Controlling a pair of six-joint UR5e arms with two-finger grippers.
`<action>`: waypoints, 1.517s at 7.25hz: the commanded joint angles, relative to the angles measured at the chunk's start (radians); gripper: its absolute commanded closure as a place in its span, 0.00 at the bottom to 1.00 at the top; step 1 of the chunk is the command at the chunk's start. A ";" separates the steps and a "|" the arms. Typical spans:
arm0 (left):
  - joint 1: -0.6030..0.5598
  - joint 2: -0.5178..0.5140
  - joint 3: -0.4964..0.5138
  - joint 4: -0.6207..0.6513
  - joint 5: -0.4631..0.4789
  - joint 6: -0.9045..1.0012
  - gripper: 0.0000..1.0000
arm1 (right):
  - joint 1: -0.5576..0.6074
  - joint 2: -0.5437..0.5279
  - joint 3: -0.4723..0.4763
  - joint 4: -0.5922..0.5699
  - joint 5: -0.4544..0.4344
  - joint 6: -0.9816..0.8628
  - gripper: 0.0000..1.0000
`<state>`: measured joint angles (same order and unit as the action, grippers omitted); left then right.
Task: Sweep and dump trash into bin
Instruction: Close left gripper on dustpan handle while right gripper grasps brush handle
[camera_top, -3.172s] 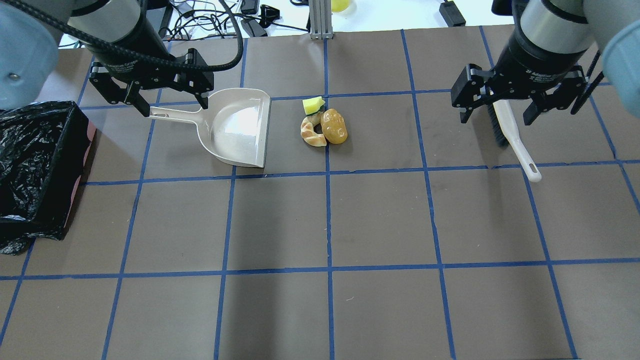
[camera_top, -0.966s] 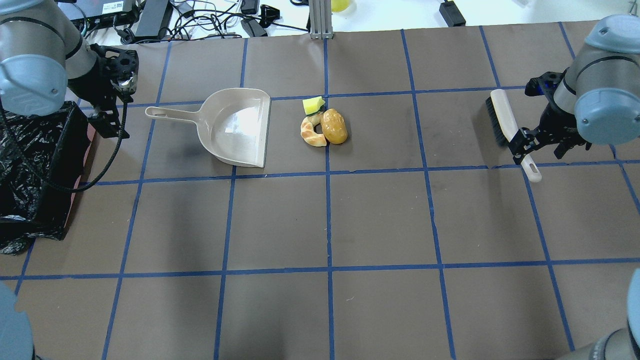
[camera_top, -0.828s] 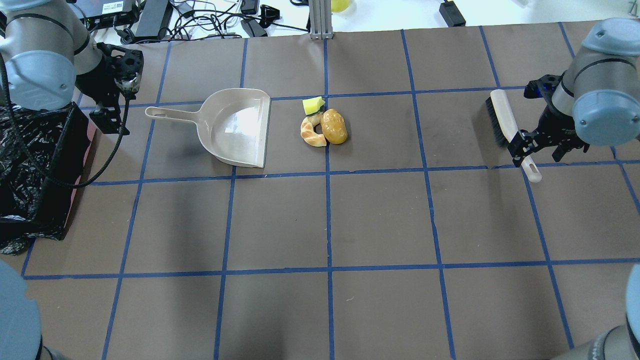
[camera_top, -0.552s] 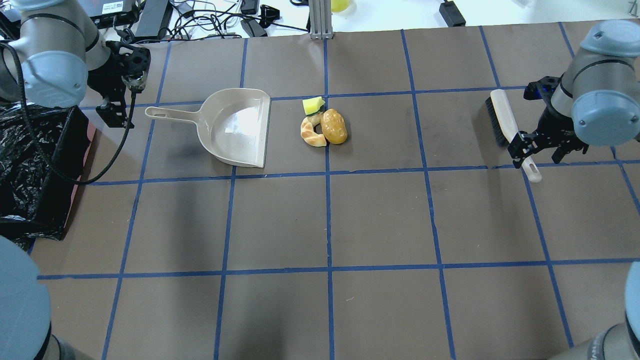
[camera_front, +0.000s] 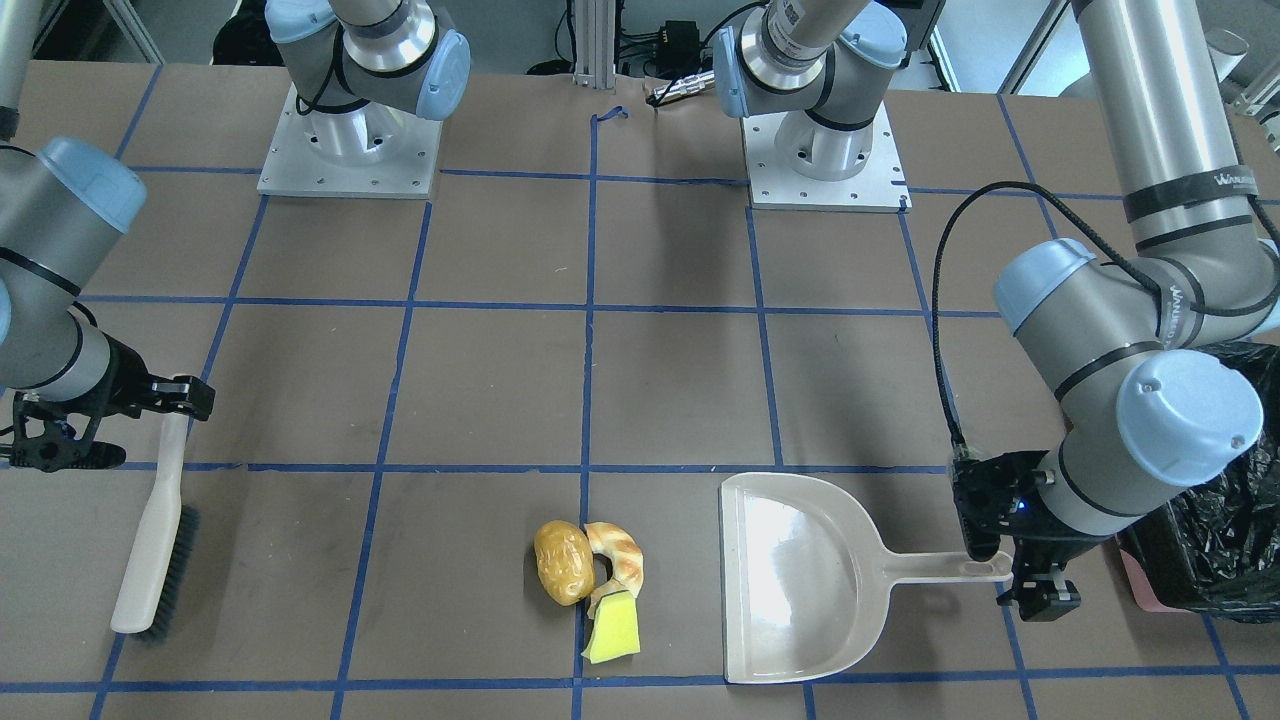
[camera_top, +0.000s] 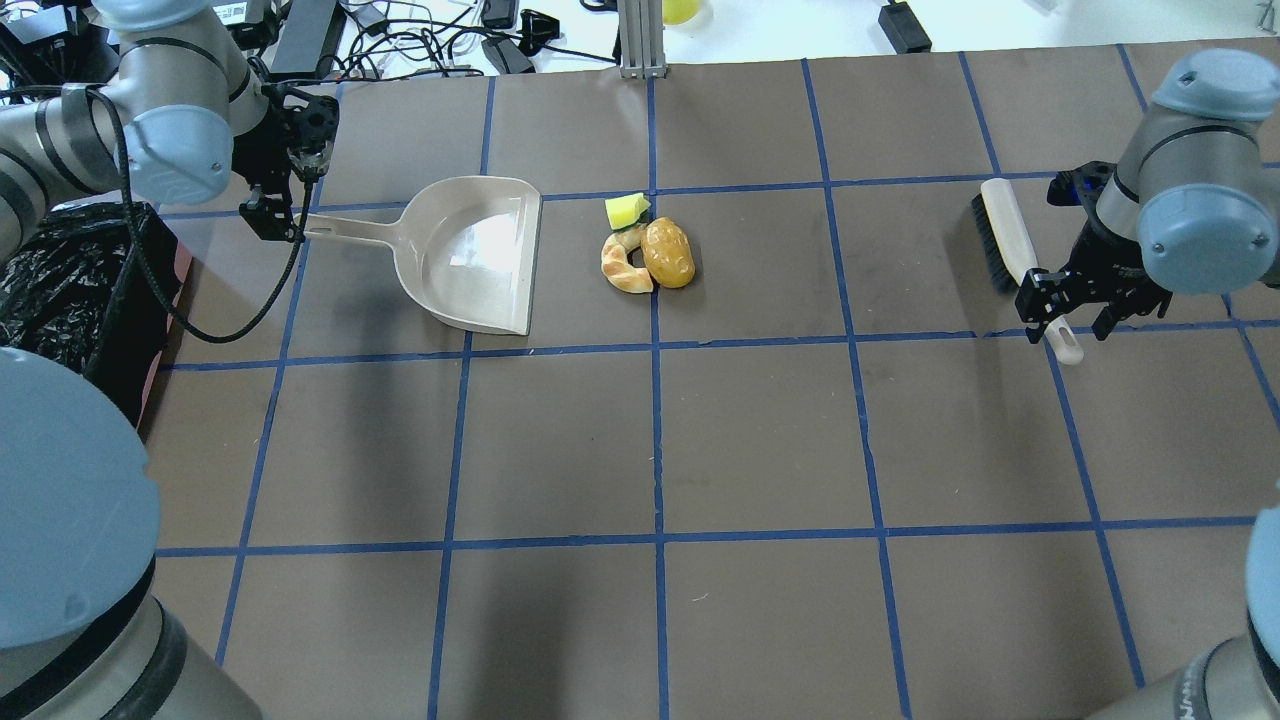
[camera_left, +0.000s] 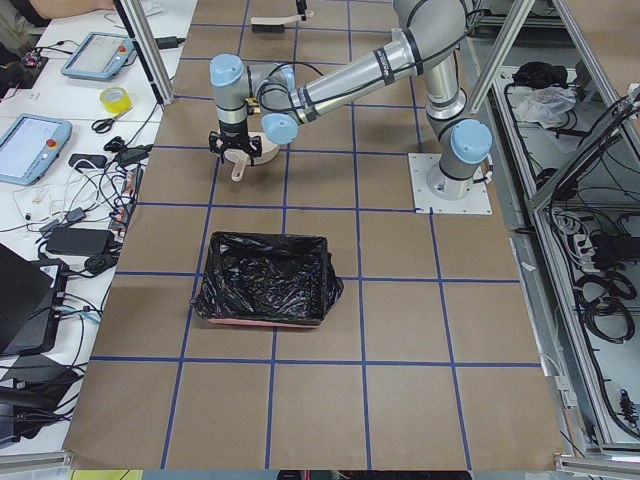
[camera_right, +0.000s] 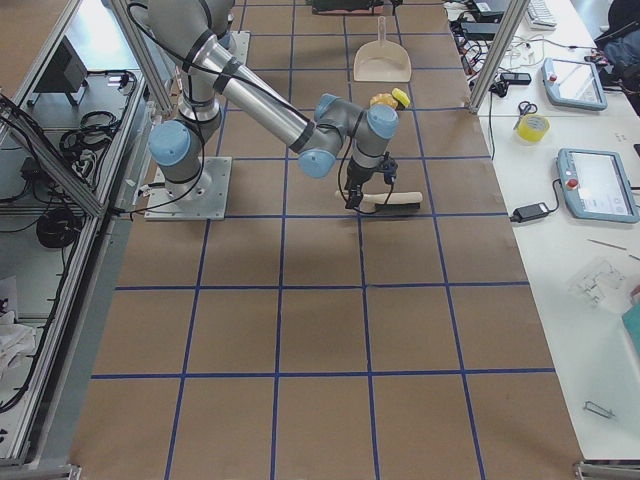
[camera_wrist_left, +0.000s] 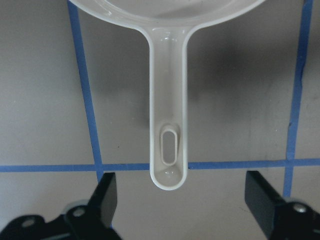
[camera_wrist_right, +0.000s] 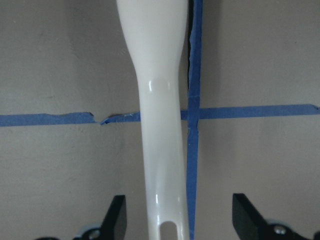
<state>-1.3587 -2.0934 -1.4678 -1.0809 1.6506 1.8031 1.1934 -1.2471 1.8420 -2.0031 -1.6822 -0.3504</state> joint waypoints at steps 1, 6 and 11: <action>-0.020 -0.034 0.011 -0.004 0.008 -0.056 0.08 | 0.000 0.006 0.000 0.016 -0.004 0.001 0.37; -0.022 -0.059 -0.002 0.002 0.009 -0.054 0.12 | 0.002 -0.005 -0.003 0.076 -0.014 -0.001 1.00; -0.030 -0.065 -0.002 0.004 0.011 -0.051 0.41 | 0.150 -0.035 -0.095 0.188 0.012 0.095 1.00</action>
<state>-1.3881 -2.1591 -1.4702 -1.0769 1.6601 1.7516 1.2821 -1.2815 1.7817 -1.8686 -1.6846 -0.3264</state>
